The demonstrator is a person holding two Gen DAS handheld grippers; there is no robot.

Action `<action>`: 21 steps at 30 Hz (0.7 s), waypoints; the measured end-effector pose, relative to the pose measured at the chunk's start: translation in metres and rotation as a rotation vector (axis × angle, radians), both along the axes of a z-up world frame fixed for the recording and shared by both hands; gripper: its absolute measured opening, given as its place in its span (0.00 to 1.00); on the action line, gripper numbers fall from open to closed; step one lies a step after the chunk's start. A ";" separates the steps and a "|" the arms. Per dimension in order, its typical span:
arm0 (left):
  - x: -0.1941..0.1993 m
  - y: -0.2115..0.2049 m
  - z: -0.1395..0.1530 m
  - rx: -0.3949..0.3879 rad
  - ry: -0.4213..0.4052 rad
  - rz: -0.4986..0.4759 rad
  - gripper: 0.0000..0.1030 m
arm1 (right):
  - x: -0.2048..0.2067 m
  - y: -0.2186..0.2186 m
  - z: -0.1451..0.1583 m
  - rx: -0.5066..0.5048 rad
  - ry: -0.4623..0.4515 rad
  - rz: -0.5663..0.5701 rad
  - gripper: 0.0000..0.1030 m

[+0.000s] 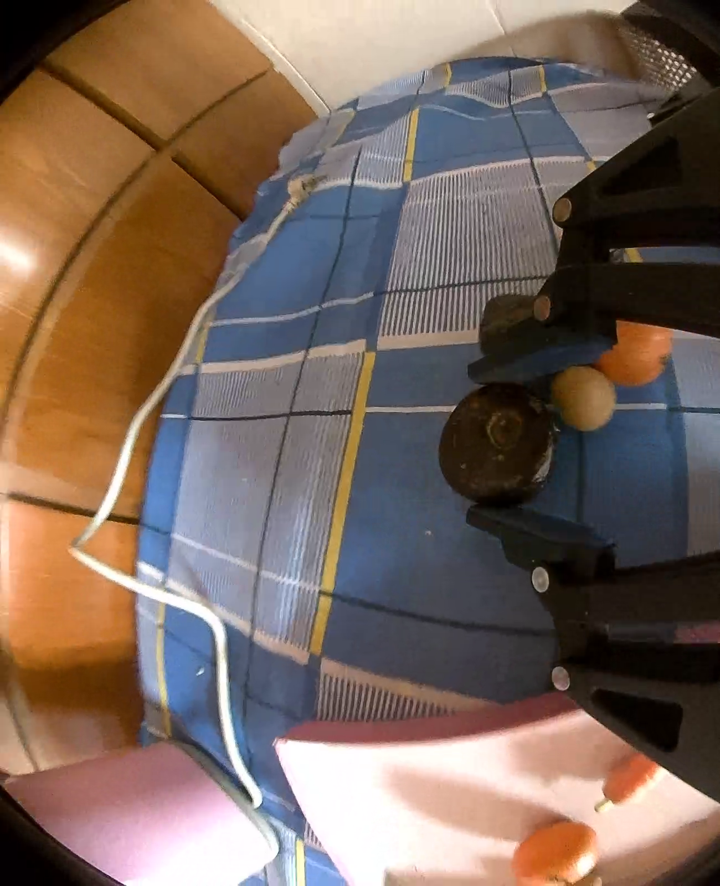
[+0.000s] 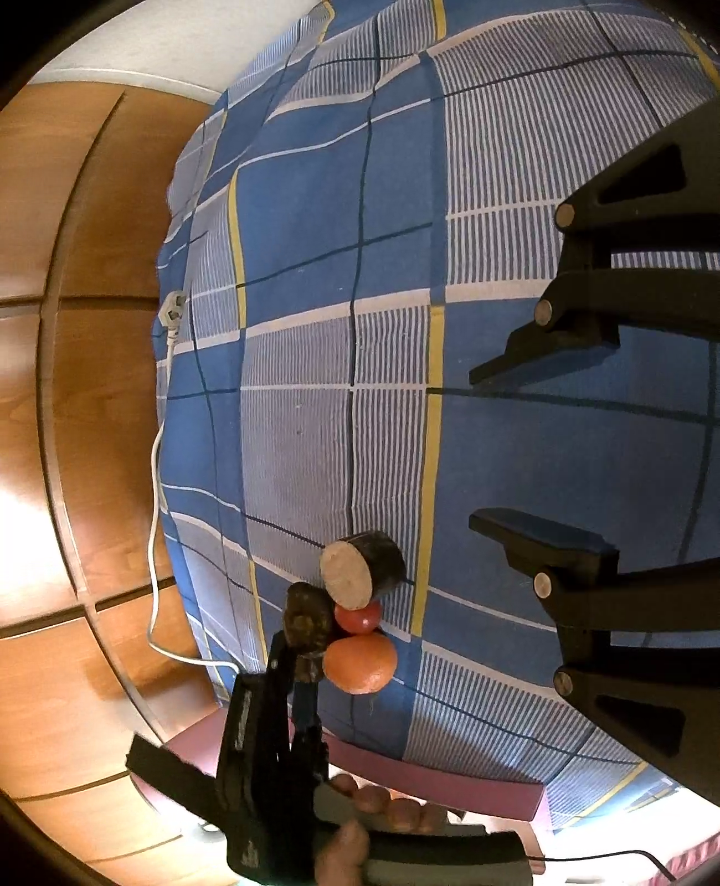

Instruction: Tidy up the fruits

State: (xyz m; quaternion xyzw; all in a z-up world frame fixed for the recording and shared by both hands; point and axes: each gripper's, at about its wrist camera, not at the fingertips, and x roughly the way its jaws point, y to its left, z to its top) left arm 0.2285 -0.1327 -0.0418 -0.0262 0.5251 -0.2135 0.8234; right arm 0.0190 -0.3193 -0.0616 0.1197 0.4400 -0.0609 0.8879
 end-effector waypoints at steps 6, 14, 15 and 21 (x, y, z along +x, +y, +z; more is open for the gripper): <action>-0.041 0.018 0.027 -0.029 -0.086 -0.037 0.43 | -0.002 0.001 0.000 0.005 -0.002 0.004 0.43; -0.115 0.021 0.034 -0.034 -0.137 -0.169 0.44 | -0.003 0.008 0.002 0.018 -0.017 0.034 0.43; -0.125 0.021 0.033 -0.031 -0.140 -0.188 0.44 | -0.003 0.009 0.004 0.020 -0.021 0.044 0.43; -0.165 0.023 0.025 -0.029 -0.159 -0.248 0.44 | 0.010 0.019 0.011 0.113 -0.044 0.164 0.32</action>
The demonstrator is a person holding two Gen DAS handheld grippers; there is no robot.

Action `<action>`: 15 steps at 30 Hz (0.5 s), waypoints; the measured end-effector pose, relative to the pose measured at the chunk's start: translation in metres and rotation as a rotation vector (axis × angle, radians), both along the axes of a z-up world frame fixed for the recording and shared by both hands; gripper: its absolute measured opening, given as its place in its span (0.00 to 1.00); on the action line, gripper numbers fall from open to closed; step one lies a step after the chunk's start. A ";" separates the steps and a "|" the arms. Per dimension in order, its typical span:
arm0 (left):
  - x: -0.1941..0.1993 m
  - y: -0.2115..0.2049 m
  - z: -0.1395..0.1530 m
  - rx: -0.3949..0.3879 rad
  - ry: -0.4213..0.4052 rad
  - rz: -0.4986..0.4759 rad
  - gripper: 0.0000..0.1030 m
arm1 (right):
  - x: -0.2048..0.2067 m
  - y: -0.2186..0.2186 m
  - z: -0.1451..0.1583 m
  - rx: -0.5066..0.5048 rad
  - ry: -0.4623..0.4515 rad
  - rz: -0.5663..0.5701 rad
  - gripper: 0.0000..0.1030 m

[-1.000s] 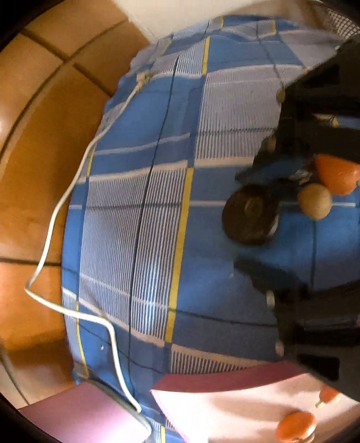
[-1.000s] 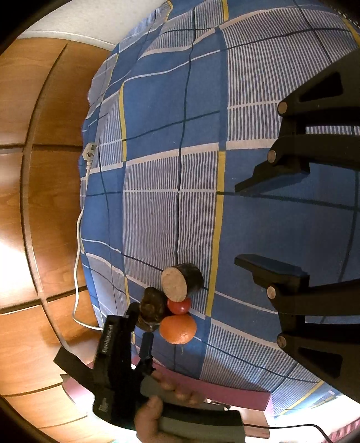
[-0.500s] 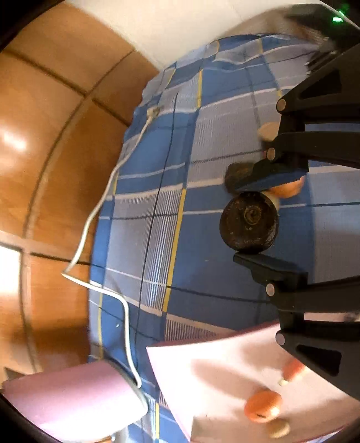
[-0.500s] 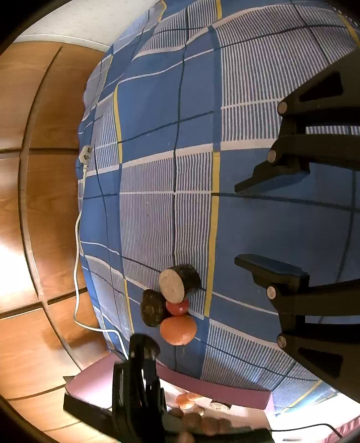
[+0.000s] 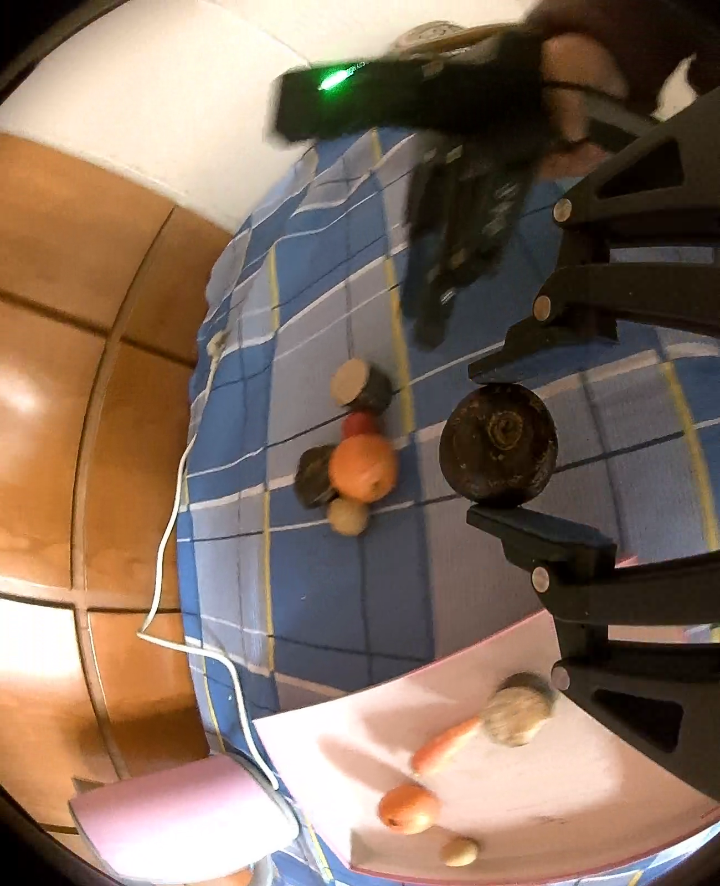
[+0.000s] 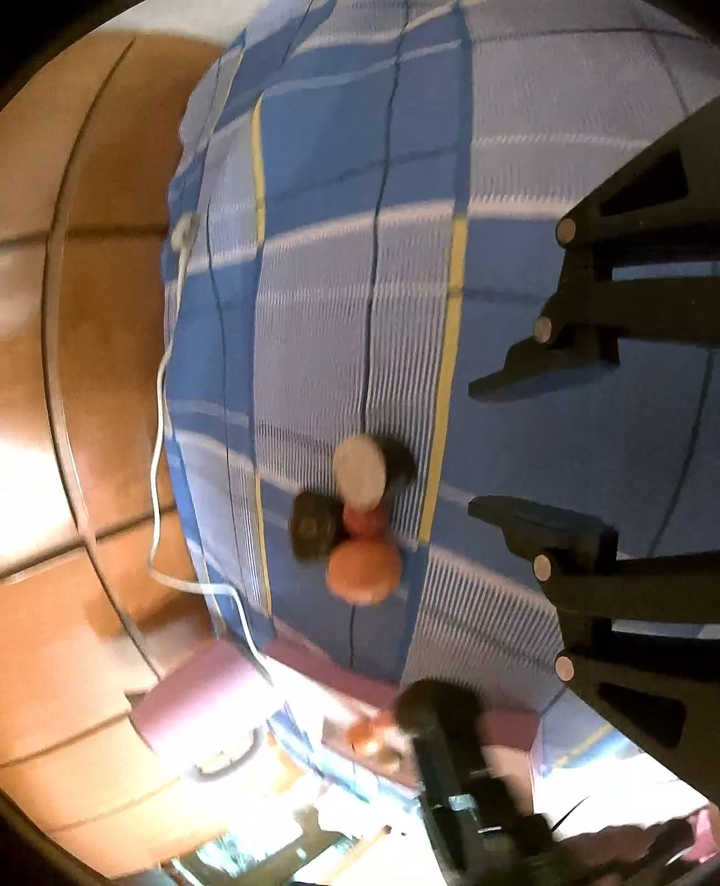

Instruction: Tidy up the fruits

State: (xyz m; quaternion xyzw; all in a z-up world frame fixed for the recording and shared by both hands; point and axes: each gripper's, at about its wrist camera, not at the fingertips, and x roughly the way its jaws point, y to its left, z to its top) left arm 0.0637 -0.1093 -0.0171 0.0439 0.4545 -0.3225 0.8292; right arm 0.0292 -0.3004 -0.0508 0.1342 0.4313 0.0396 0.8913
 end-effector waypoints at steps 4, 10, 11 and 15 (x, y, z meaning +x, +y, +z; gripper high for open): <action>-0.015 0.007 -0.006 -0.017 0.021 -0.004 0.44 | 0.017 0.013 -0.003 0.016 0.014 0.092 0.22; -0.026 0.019 -0.006 -0.054 0.031 0.023 0.44 | 0.046 0.024 -0.013 0.001 0.030 0.164 0.20; -0.027 0.022 -0.005 -0.061 0.030 0.029 0.44 | 0.051 0.022 -0.013 -0.011 0.025 0.139 0.18; -0.029 0.031 0.000 -0.079 0.021 0.051 0.44 | 0.061 0.007 -0.012 -0.027 0.026 0.041 0.18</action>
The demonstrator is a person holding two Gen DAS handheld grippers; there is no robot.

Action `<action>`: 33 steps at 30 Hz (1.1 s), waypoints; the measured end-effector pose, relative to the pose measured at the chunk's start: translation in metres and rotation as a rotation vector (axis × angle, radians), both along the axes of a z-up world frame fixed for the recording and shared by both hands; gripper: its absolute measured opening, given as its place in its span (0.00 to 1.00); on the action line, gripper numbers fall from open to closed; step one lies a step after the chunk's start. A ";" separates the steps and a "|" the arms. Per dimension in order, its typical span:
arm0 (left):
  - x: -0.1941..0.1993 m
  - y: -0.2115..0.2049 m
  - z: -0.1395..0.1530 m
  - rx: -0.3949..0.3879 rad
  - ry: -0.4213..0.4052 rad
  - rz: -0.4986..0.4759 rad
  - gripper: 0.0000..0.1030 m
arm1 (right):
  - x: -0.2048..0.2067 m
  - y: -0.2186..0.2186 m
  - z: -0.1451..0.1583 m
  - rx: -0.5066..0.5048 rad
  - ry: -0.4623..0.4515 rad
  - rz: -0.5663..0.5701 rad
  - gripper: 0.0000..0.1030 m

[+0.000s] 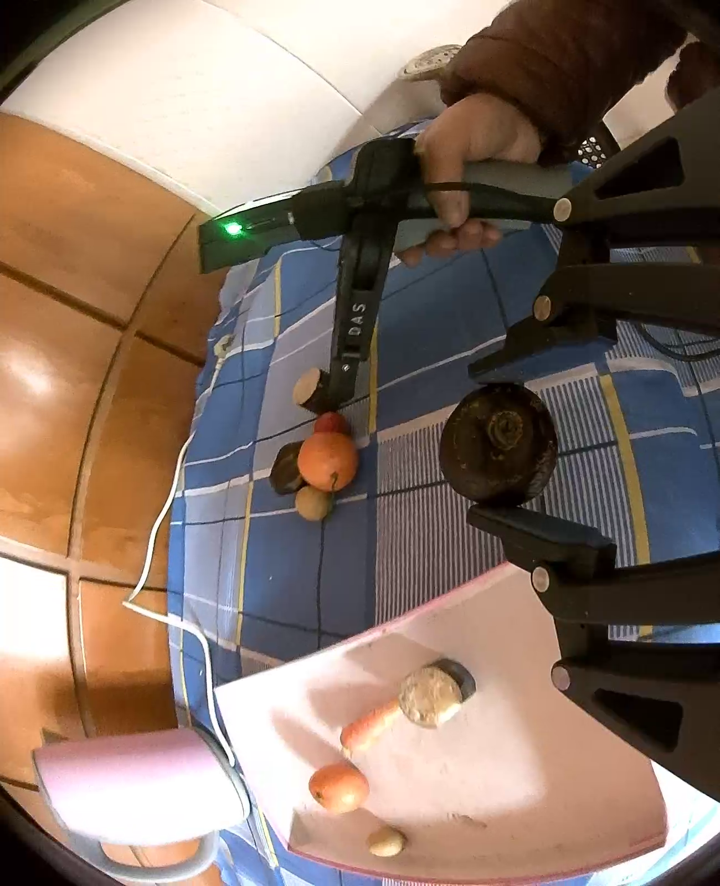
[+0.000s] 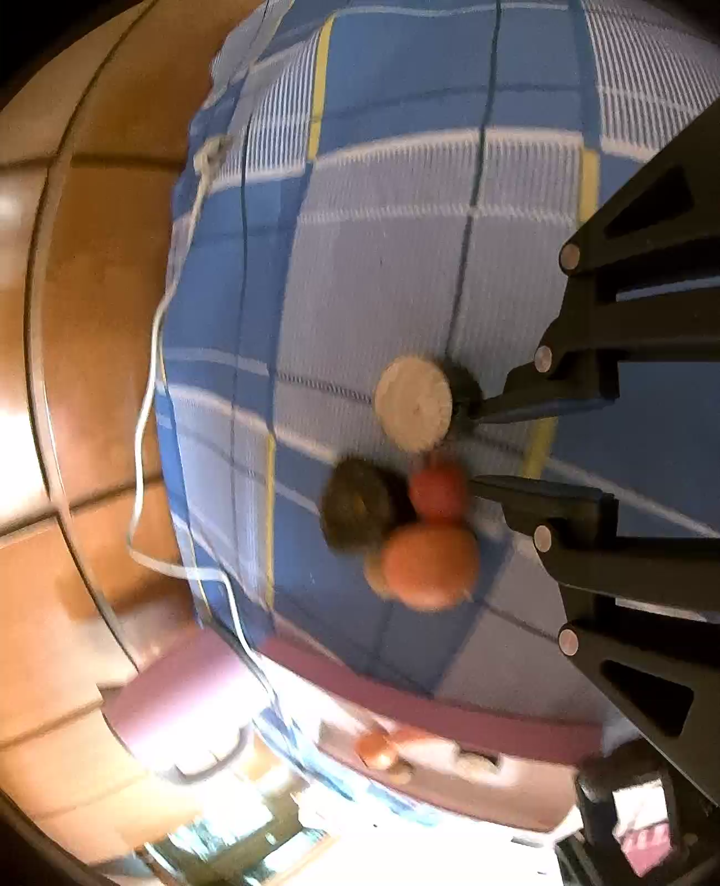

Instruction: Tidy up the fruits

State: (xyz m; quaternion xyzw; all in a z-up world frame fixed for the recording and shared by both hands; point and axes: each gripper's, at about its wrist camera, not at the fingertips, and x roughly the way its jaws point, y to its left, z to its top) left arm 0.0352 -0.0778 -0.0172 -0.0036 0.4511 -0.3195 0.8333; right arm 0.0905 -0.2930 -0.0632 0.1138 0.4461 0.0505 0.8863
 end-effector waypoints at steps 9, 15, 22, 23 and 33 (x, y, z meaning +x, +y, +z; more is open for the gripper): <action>0.001 0.025 0.009 -0.043 -0.006 0.065 0.44 | -0.002 0.017 0.000 -0.043 -0.001 0.075 0.19; 0.005 0.056 0.014 -0.063 0.003 0.150 0.44 | 0.008 0.024 -0.002 -0.066 0.000 0.080 0.19; 0.009 0.089 0.015 -0.075 0.020 0.242 0.44 | 0.021 0.030 -0.001 -0.119 -0.003 0.089 0.23; 0.009 0.093 0.015 -0.075 0.020 0.251 0.44 | 0.023 0.030 -0.002 -0.119 0.000 0.092 0.23; 0.007 0.106 0.014 -0.075 0.028 0.295 0.44 | 0.038 0.031 -0.001 -0.129 -0.012 0.079 0.23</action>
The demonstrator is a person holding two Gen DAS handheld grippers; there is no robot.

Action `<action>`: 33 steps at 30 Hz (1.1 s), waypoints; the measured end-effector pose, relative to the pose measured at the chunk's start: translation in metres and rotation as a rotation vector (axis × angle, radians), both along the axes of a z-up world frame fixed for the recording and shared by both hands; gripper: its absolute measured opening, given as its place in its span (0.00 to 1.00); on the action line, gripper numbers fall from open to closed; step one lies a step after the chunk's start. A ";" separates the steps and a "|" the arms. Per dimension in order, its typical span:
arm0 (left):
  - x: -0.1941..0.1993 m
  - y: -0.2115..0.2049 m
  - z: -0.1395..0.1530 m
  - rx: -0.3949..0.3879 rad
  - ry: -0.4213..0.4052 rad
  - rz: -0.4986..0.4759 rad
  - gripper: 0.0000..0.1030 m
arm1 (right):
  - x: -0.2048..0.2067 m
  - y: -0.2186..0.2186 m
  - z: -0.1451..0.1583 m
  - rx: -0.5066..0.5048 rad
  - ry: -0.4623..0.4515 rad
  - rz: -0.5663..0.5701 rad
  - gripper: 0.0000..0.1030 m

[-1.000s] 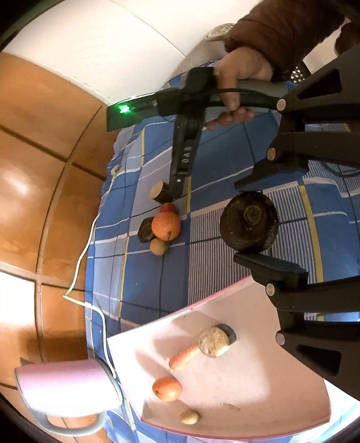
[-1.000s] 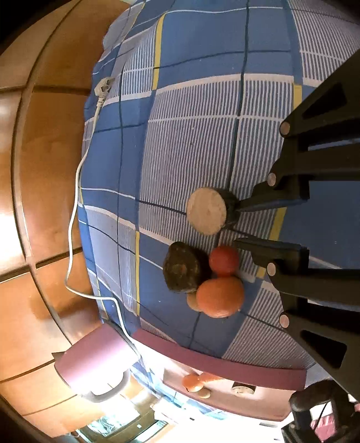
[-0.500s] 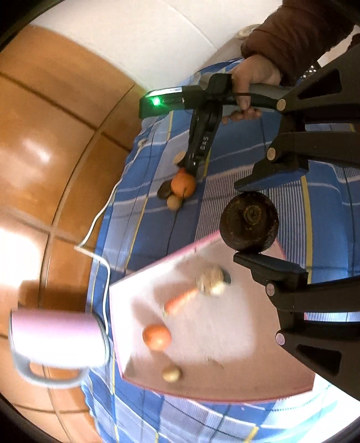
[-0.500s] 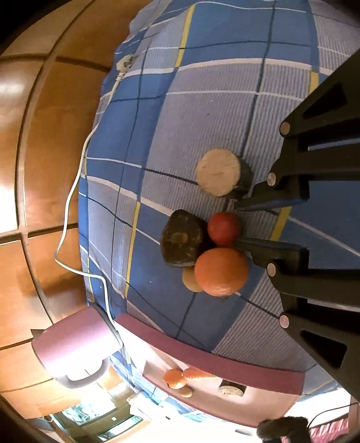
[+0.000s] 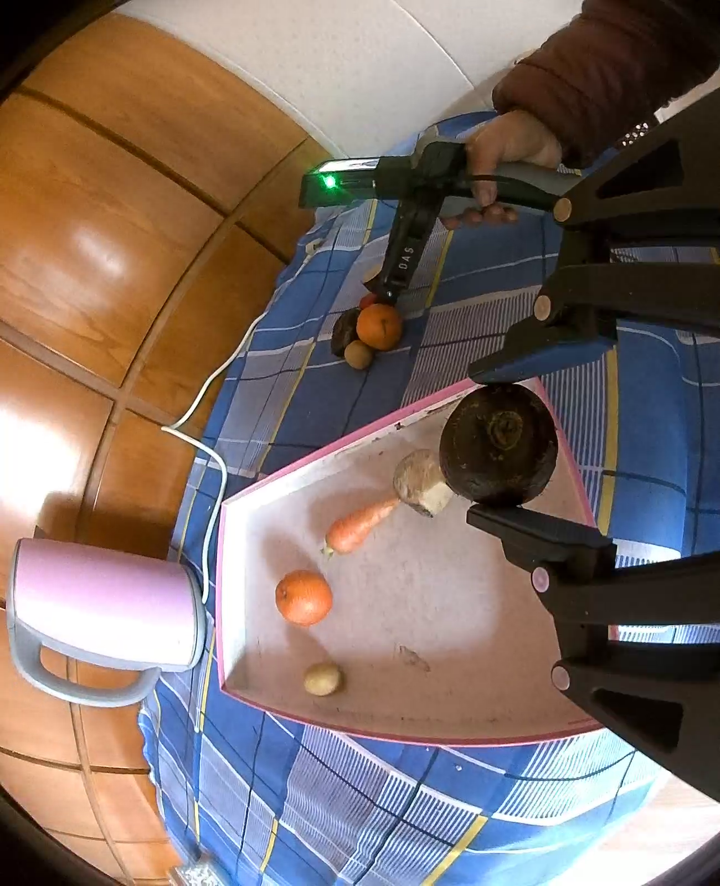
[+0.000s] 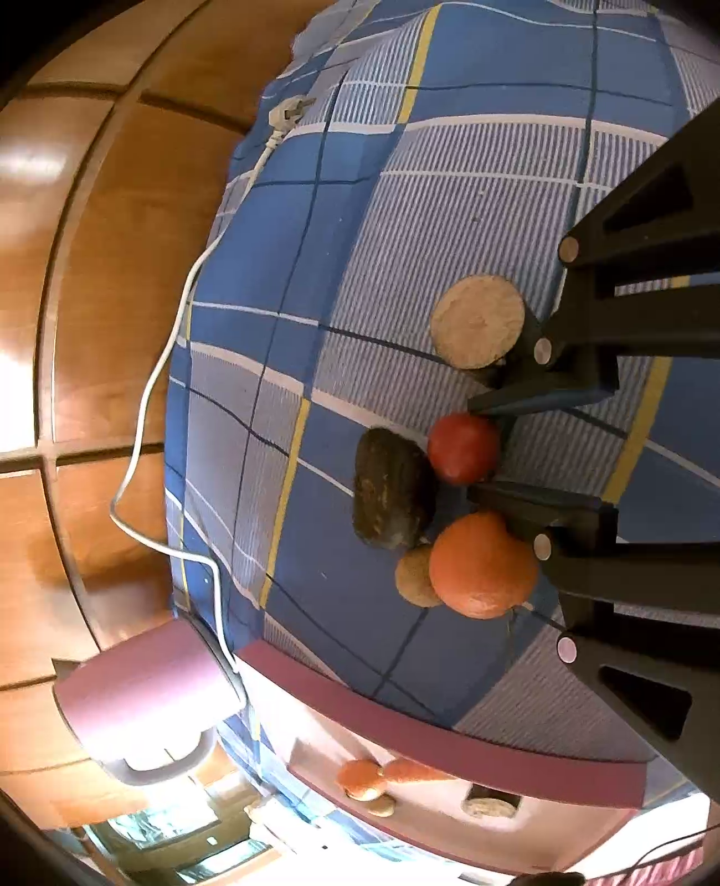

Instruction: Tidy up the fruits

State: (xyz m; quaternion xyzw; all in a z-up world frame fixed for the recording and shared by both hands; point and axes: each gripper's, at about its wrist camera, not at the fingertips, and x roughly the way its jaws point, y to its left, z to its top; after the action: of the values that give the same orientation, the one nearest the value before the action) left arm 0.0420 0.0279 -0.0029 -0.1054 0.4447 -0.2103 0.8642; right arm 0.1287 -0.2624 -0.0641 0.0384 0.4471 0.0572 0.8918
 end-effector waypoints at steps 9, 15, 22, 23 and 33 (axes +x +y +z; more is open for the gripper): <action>0.002 0.006 -0.001 -0.003 0.014 0.026 0.44 | -0.007 -0.006 -0.001 0.029 0.000 -0.023 0.22; 0.003 0.007 -0.002 -0.005 0.017 0.031 0.44 | -0.020 -0.011 -0.001 0.046 0.002 -0.027 0.22; 0.006 0.014 -0.005 -0.015 0.022 0.054 0.44 | -0.039 -0.012 -0.001 0.053 0.016 -0.021 0.22; 0.007 0.016 -0.005 -0.017 0.025 0.060 0.44 | -0.041 -0.012 -0.001 0.054 0.018 -0.021 0.22; 0.042 0.043 -0.001 -0.022 0.030 0.192 0.44 | -0.077 -0.022 0.002 0.074 0.028 -0.061 0.22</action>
State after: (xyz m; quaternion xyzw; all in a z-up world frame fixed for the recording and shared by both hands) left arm 0.0835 0.0713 -0.0042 -0.1602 0.4430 -0.1296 0.8725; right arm 0.0519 -0.2844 -0.0617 0.0858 0.4558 0.0462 0.8847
